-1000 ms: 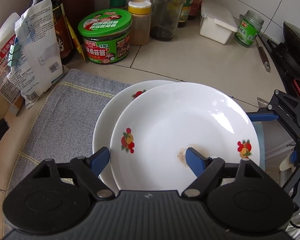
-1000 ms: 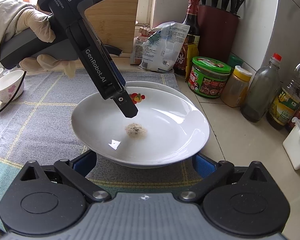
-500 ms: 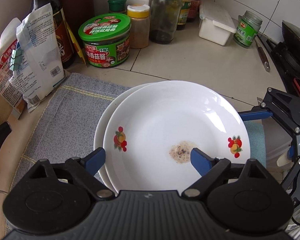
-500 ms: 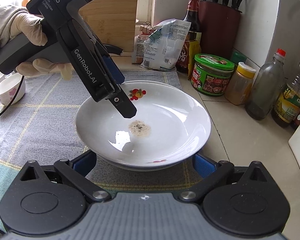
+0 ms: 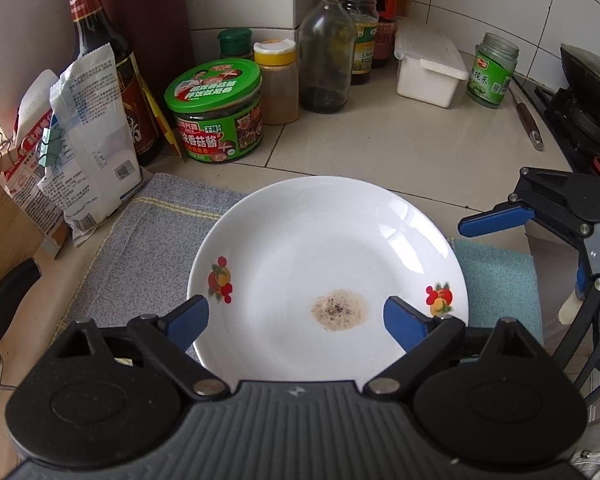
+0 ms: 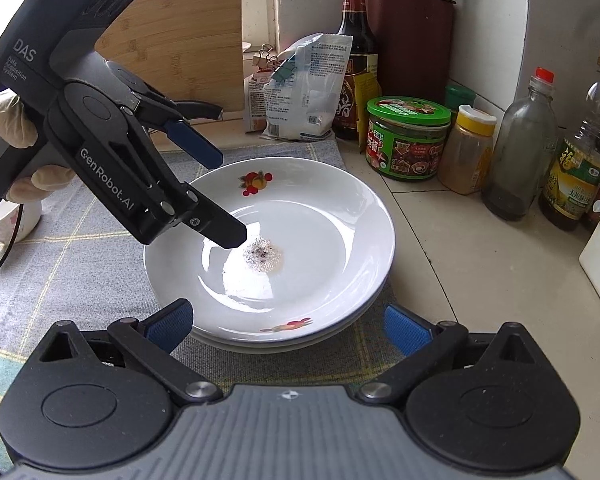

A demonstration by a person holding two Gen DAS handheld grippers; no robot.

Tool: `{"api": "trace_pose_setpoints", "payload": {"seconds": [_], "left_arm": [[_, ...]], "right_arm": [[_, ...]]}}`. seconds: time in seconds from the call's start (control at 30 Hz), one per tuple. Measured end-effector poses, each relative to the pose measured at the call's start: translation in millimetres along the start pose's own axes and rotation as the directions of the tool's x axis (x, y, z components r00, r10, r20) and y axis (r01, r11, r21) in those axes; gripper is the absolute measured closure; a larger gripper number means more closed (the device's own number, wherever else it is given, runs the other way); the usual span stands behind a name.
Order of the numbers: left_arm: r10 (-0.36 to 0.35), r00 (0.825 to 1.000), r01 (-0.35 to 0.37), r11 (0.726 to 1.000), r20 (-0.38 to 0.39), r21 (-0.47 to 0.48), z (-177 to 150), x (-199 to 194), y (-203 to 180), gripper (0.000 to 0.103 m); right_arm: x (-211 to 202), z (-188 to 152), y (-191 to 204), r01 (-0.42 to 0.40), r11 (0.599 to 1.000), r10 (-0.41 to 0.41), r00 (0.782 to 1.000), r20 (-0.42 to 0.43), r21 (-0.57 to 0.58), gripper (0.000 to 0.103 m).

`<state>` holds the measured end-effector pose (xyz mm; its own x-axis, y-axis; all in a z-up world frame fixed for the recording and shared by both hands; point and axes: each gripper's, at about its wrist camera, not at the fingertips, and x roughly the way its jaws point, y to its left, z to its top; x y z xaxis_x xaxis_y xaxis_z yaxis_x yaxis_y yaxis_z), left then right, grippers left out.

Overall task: Organize plates and bowls
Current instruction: 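Withdraw the left tool from the stack toward the white bowls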

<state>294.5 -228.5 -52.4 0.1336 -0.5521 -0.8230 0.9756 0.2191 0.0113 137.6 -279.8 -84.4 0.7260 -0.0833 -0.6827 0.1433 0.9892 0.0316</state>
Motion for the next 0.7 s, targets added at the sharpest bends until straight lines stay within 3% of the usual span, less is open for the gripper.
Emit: {"api": "trace_pose_setpoints", "payload": {"seconds": [0.2, 0.37, 0.5, 0.7], "left_arm": [[0.088, 0.993, -0.086, 0.996, 0.079, -0.030, -10.6, -19.8, -7.1, 0.009], [0.173, 0.973, -0.158, 0.982, 0.150, -0.106, -22.6, -48.6, -13.5, 0.006], [0.254, 0.947, -0.213, 0.955, 0.197, -0.207, -38.4, -72.0, -20.5, 0.003], [0.416, 0.887, -0.347, 0.887, 0.201, -0.305, -68.5, -99.7, -42.5, 0.001]], "right_arm": [[5.8, 5.1, -2.9, 0.034, 0.999, -0.033, 0.999, -0.023, 0.029, 0.000], [6.0, 12.2, 0.8, 0.063, 0.998, -0.063, 0.998, -0.024, 0.020, 0.000], [3.6, 20.6, 7.3, 0.069, 0.998, -0.069, 0.998, -0.006, -0.010, 0.000], [1.4, 29.0, 22.2, 0.072, 0.995, -0.070, 0.997, 0.031, -0.072, 0.000]]}}
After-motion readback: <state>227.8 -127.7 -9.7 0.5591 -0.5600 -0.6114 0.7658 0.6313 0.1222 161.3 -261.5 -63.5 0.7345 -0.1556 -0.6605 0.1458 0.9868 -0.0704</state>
